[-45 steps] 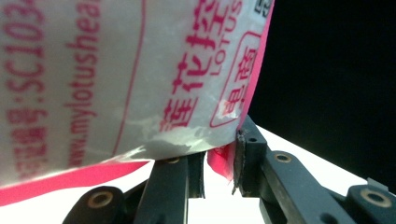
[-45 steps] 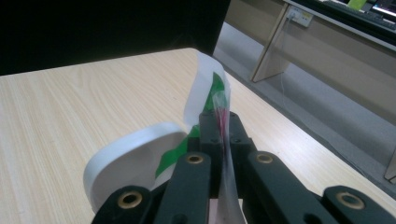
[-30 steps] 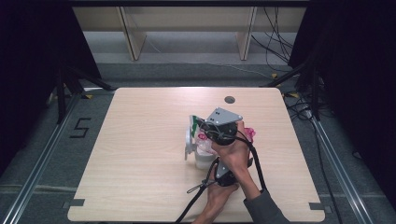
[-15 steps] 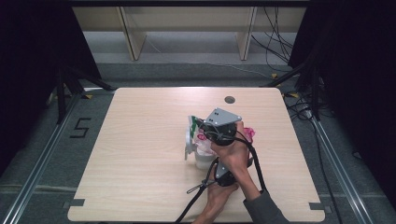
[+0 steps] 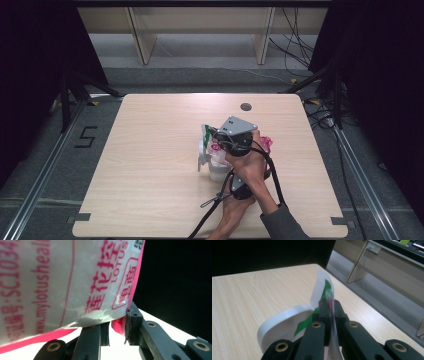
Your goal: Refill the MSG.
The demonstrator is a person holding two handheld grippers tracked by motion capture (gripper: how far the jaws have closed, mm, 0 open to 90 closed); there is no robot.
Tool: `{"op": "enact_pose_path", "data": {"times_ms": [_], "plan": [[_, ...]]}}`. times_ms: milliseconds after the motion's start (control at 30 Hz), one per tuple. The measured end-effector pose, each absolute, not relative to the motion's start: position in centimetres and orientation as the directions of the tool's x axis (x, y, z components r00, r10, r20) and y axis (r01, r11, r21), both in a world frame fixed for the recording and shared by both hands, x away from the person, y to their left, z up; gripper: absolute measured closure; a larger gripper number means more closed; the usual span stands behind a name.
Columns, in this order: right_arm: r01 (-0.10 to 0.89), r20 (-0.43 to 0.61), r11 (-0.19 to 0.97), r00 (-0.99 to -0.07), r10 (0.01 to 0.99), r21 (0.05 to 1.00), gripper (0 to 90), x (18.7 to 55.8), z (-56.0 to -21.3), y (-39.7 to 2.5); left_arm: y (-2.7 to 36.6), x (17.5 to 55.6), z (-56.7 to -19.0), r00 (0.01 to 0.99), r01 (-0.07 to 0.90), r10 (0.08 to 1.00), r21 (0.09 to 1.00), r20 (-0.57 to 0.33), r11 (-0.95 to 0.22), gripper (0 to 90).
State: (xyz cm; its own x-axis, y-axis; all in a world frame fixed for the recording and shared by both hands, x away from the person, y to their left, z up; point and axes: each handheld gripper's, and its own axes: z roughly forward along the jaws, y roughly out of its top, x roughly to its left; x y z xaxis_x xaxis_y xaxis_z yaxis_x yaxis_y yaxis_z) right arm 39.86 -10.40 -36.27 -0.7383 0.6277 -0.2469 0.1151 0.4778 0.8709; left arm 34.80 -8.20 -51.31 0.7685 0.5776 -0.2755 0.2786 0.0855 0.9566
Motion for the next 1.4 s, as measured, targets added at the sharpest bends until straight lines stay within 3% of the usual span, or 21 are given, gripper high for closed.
{"op": "enact_pose_path", "data": {"times_ms": [1400], "plan": [[0.121, -0.246, 0.482, -0.739, 0.628, 0.867, 89.9, 40.12, -36.62, -10.43, -8.20, 34.88, -51.49, 0.767, 0.287, 0.577, 0.954, -0.280, 0.082, 76.3]]}}
